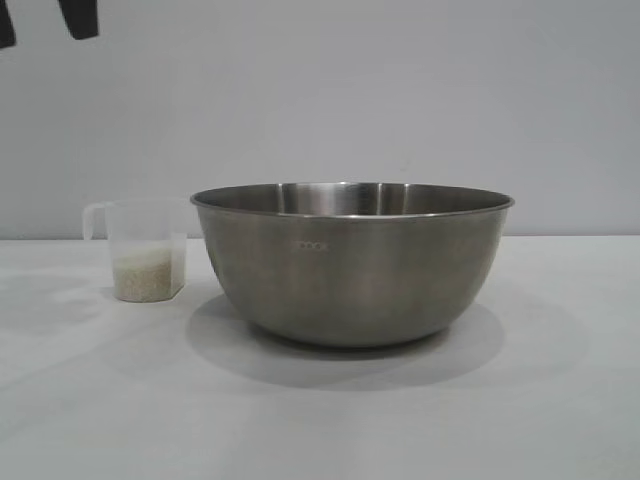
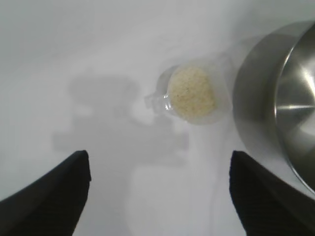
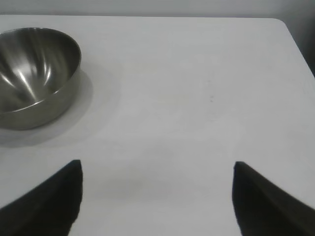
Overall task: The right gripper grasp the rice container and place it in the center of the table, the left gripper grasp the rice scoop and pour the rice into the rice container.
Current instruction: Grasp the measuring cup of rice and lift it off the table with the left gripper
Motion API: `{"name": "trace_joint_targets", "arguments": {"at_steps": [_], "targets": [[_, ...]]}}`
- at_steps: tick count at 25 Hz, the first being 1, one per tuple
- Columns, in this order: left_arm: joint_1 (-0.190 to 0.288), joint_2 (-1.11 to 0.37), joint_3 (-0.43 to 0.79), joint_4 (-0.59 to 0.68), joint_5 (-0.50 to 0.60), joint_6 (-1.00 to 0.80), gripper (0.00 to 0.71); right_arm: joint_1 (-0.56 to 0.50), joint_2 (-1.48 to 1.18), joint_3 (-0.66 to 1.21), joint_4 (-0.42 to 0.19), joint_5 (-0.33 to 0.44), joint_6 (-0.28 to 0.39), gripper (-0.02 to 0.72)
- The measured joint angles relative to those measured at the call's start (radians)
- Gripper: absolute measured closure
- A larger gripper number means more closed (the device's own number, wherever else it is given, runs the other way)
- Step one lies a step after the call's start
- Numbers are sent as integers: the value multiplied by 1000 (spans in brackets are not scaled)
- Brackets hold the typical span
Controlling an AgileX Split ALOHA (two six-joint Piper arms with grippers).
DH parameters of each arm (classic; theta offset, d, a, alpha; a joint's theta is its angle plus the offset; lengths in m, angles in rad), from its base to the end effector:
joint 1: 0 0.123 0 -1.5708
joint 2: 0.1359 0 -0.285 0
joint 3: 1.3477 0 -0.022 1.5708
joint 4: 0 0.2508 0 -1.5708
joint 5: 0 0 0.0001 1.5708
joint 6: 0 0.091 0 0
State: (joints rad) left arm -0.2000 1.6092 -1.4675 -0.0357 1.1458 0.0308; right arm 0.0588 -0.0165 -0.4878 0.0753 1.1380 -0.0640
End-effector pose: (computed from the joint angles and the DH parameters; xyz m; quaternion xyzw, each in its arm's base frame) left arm 0.3267 -0.0692 0.3272 0.1089 0.9767 -0.0328 0.1820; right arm -0.0098 0.0056 0.2679 -0.0564 0.8693 0.0362 0.4898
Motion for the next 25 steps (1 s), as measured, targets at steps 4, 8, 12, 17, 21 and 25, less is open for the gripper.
{"name": "trace_joint_targets", "arguments": {"at_steps": [4, 8, 12, 17, 21, 25], "targets": [[0, -60, 100, 0, -40, -1, 247, 0, 0, 0, 0, 0, 0, 136], [0, -128, 250, 0, -157, -2, 245, 0, 0, 0, 0, 0, 0, 136], [0, -210, 399, -6, -300, -2, 245, 0, 0, 0, 0, 0, 0, 136], [0, -325, 593, -21, -501, -2, 245, 0, 0, 0, 0, 0, 0, 136], [0, -416, 764, -33, -681, -2, 245, 0, 0, 0, 0, 0, 0, 136], [0, -489, 928, -107, -880, -2, 245, 0, 0, 0, 0, 0, 0, 136]]}}
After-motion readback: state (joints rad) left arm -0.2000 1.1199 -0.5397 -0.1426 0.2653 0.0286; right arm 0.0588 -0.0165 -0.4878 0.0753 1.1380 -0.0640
